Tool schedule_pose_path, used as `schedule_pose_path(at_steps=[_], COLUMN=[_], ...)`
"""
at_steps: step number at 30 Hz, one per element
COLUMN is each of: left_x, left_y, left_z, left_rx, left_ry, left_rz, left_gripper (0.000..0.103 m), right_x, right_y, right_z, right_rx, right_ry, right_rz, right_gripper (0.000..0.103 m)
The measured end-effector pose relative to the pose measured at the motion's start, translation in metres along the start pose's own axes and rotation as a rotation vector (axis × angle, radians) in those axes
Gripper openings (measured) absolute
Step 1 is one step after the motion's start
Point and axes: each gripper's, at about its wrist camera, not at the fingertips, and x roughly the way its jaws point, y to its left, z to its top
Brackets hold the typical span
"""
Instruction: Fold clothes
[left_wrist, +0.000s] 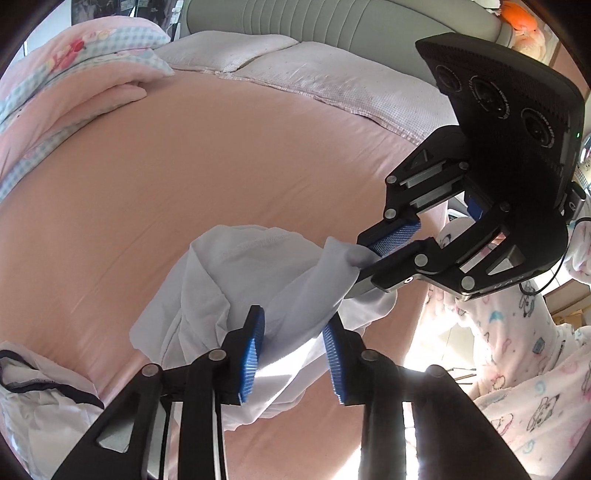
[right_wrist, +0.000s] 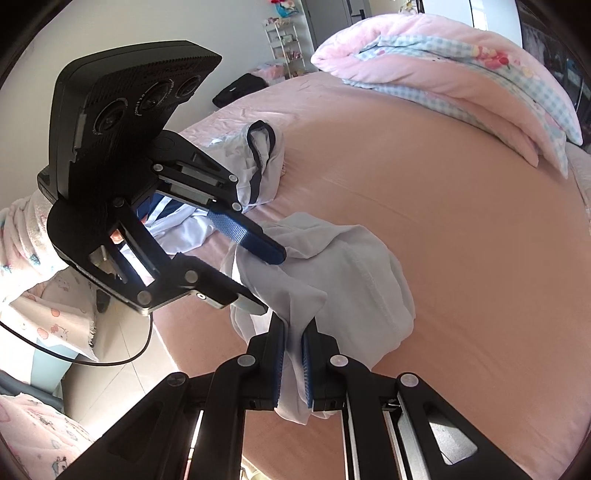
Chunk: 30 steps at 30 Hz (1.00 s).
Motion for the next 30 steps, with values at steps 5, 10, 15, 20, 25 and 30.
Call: schedule_pose_path(at_steps=[5,10,15,20,25,30], left_x=[0.027,0.021,0.007,-0.009,-0.017,-0.006], left_y=[0.0,0.007,0.011,0.008,0.012,0.024], left_z=[0.0,0.001,0.002,0.007,0.006,0.001], left_rx=[-0.085,-0.175,-0.242,-0.236,-0.239,-0.281], left_ry=[0.116,0.066,0.005,-0.064,-0.076,-0.037], left_rz=[0.077,0.101,0.117,0.164,0.18,0.221], left_gripper=[0.015,0.012,0.012,0.012,0.012,0.014], right_x=[0.005,0.009,0.015,0.02,0.027,0.034], right_y=[-0.001,-0.003,-0.011,-0.008,-0.01,-0.012], right_z=[-0.001,-0.004,-0.007,-0.007,-0.008,-0.012], right_rx=[-0.002,0.008,0.04,0.032,0.048,0.052], right_ry=[0.025,0.04,0.054,0.063,0.094,0.124], right_rz=[-0.006,0.0,0.006,0.013,-0.017,-0.023], right_gripper=[0.007,0.007,0.007,0.007,0.007,0.007])
